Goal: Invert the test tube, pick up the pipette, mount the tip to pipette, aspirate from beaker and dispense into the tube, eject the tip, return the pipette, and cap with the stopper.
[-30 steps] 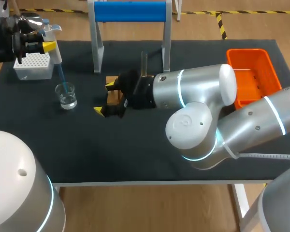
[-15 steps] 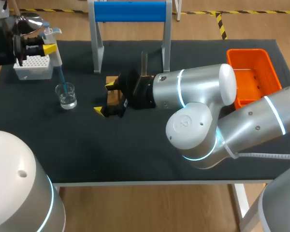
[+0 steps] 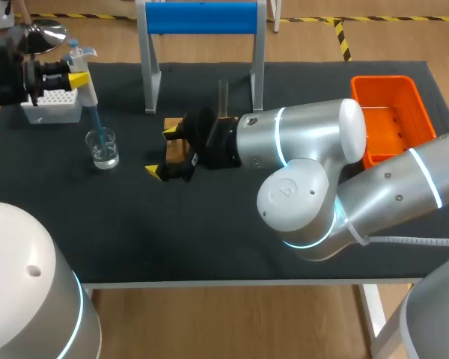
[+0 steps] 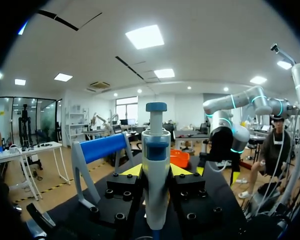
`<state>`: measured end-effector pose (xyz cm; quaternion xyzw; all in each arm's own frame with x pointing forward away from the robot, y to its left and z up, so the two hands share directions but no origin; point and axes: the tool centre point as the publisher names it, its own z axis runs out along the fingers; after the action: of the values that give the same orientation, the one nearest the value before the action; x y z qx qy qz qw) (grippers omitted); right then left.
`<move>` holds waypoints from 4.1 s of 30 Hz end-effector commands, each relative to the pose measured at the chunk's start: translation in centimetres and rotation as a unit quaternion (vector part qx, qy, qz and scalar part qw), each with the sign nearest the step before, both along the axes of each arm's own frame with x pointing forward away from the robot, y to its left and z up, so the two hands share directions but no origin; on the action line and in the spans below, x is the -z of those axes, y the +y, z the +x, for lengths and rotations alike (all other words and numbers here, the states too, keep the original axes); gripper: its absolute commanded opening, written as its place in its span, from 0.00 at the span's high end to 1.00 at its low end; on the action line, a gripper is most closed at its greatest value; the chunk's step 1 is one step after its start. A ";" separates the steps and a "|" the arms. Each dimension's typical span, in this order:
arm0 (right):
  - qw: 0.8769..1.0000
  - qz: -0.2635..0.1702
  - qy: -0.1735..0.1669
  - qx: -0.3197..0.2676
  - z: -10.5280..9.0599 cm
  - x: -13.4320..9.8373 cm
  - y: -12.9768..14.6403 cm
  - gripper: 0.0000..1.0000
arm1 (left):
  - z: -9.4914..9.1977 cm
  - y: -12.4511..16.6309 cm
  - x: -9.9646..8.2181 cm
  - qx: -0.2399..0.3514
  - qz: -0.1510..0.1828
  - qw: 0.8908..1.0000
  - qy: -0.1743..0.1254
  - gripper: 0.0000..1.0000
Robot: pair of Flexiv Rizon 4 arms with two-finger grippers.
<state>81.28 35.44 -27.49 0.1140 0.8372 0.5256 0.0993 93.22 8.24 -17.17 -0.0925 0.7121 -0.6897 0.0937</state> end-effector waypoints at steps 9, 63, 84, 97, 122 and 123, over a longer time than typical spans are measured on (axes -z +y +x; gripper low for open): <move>1.000 0.001 0.000 -0.001 0.0 0.1 0.0 0.00 | 0.4 0.4 1.0 0.003 -0.005 1.000 0.006 1.00; 1.000 0.000 -0.002 -0.001 0.1 -0.3 -0.1 0.00 | 0.9 0.9 2.4 0.003 -0.012 1.000 0.020 1.00; 0.989 0.078 -0.037 -0.119 2.9 -10.5 -1.8 0.00 | 0.9 0.9 2.4 0.003 -0.012 1.000 0.020 1.00; 0.968 0.131 -0.024 -0.213 4.8 -14.8 1.1 0.00 | 0.9 0.9 2.4 0.003 -0.012 1.000 0.020 1.00; 0.954 0.184 -0.013 -0.237 8.1 -18.4 6.7 1.00 | 0.9 0.9 2.4 0.003 -0.012 1.000 0.020 1.00; 0.953 0.188 -0.010 -0.237 8.1 -18.4 7.0 1.00 | 0.9 0.9 2.4 0.003 -0.012 1.000 0.020 1.00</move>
<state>88.72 41.42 -8.81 -0.0685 0.7291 0.6802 -0.0334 94.02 9.01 -19.53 -0.1072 0.7063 -0.6954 0.0776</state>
